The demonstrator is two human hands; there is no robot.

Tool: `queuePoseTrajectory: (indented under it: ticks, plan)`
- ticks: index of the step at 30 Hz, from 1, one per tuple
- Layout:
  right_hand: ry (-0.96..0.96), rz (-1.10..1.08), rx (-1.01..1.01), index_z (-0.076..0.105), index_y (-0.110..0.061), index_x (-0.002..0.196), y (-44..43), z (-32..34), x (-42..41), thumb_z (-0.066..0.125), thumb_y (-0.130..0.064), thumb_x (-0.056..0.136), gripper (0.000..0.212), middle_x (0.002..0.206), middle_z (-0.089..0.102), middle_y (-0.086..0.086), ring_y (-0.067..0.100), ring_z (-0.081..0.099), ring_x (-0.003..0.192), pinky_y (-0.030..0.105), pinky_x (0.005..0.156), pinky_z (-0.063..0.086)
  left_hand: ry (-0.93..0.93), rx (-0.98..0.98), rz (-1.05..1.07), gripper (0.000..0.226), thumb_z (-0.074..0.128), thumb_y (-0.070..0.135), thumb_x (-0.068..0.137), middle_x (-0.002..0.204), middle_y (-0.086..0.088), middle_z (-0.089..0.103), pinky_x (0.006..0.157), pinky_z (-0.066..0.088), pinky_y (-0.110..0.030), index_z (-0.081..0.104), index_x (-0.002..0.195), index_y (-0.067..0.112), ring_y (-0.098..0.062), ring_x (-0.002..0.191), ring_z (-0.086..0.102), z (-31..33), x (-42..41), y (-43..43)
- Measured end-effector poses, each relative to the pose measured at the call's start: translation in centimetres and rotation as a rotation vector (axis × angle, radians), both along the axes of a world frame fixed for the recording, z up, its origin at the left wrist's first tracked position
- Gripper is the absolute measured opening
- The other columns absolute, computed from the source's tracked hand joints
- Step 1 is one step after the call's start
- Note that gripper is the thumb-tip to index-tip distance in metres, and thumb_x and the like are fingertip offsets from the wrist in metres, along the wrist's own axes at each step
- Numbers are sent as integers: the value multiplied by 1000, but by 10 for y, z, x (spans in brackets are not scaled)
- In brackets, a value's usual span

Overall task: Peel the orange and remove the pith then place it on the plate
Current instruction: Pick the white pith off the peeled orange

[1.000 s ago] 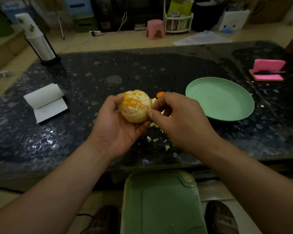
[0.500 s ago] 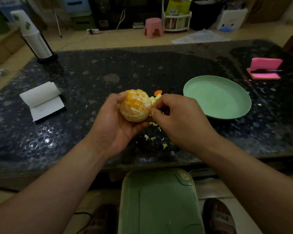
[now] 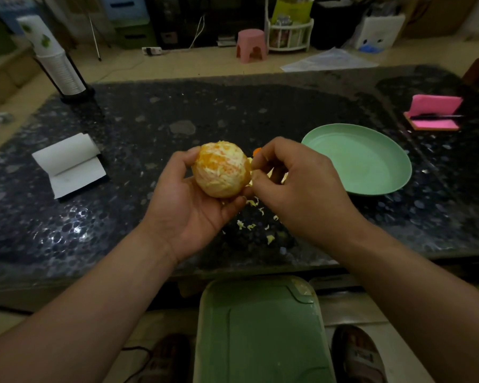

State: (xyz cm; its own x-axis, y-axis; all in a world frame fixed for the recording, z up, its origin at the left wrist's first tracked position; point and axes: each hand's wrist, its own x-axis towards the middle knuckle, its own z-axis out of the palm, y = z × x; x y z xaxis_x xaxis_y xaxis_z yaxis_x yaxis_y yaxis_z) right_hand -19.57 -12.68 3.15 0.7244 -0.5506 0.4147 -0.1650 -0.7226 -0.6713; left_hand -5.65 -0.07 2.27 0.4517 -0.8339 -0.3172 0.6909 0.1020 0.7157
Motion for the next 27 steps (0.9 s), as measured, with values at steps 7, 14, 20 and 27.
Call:
queuePoseTrajectory:
  ticks: [7, 14, 20, 27]
  plan:
    - [-17, 6, -11, 72, -29, 100, 3, -2, 1, 77, -27, 93, 9, 94, 69, -13, 5, 60, 76, 23, 68, 50, -9, -8, 3, 61, 43, 51, 105, 147, -19, 63, 85, 59, -34, 60, 144, 7, -27, 112, 66, 0, 1, 0]
    - [-14, -11, -15, 73, -28, 95, 2, -5, 3, 77, -28, 92, 4, 81, 64, -16, 2, 57, 68, 23, 67, 47, -26, 0, 36, 63, 41, 50, 107, 145, -21, 64, 104, 53, -41, 57, 147, 5, -32, 133, 62, 3, -3, -2]
    - [-31, -19, -50, 69, -27, 89, 4, -7, 6, 75, -26, 90, 6, 84, 65, -13, 3, 57, 68, 26, 65, 47, -32, -33, 49, 64, 39, 47, 108, 146, -24, 62, 110, 53, -46, 49, 153, 3, -37, 139, 59, 4, -8, -5]
    - [-66, -28, -106, 67, -22, 85, 7, -9, 7, 75, -22, 87, 8, 82, 63, -10, 8, 54, 68, 31, 63, 50, -56, -25, 43, 63, 37, 47, 109, 141, -21, 67, 95, 62, -40, 52, 150, 2, -32, 125, 69, 7, -12, -4]
